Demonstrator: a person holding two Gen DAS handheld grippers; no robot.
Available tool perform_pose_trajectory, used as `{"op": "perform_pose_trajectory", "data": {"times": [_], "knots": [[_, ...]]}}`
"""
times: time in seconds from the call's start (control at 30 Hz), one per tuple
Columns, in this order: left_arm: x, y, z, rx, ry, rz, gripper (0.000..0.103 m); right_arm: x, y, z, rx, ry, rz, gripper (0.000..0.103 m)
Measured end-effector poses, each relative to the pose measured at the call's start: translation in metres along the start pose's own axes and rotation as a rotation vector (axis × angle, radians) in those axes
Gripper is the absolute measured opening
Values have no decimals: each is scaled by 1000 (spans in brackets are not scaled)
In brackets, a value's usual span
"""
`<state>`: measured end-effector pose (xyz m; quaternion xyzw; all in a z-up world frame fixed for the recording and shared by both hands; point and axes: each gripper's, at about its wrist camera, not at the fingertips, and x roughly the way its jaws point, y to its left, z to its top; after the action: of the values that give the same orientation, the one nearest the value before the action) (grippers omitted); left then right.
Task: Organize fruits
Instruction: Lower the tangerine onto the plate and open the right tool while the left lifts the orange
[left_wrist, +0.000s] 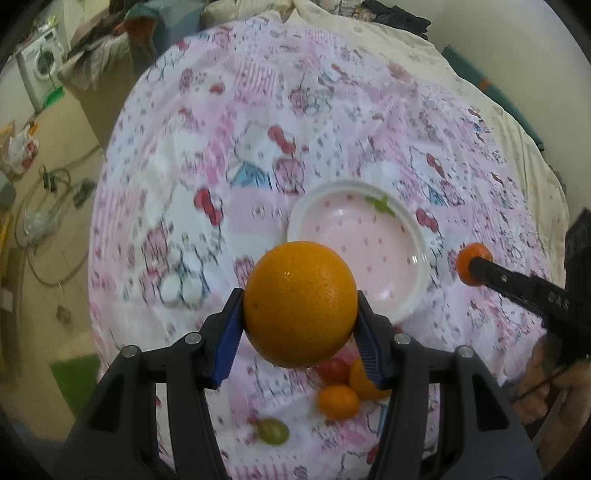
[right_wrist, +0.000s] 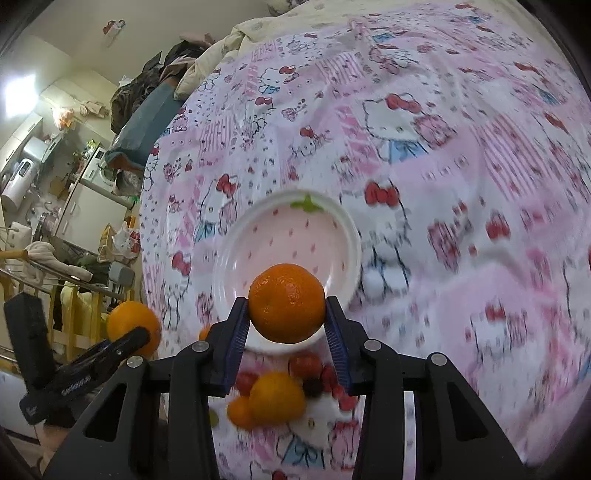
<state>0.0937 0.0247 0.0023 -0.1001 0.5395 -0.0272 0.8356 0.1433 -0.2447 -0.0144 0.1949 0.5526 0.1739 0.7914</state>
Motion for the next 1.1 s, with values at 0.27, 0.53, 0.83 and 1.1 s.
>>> {"op": "perform_pose_trajectory", "data": {"times": [0.27, 0.53, 0.83, 1.1], "knots": [[19, 12, 25, -5, -4, 16, 52, 79, 11, 41, -65, 110, -49, 43], [39, 20, 27, -54, 53, 5, 52, 135, 2, 54, -57, 180, -90, 43], [53, 11, 31, -45, 74, 3, 52, 138, 1, 59, -66, 165, -117, 54], [68, -15, 36, 29, 68, -7, 52, 92, -12, 64, 22, 72, -64, 70]]}}
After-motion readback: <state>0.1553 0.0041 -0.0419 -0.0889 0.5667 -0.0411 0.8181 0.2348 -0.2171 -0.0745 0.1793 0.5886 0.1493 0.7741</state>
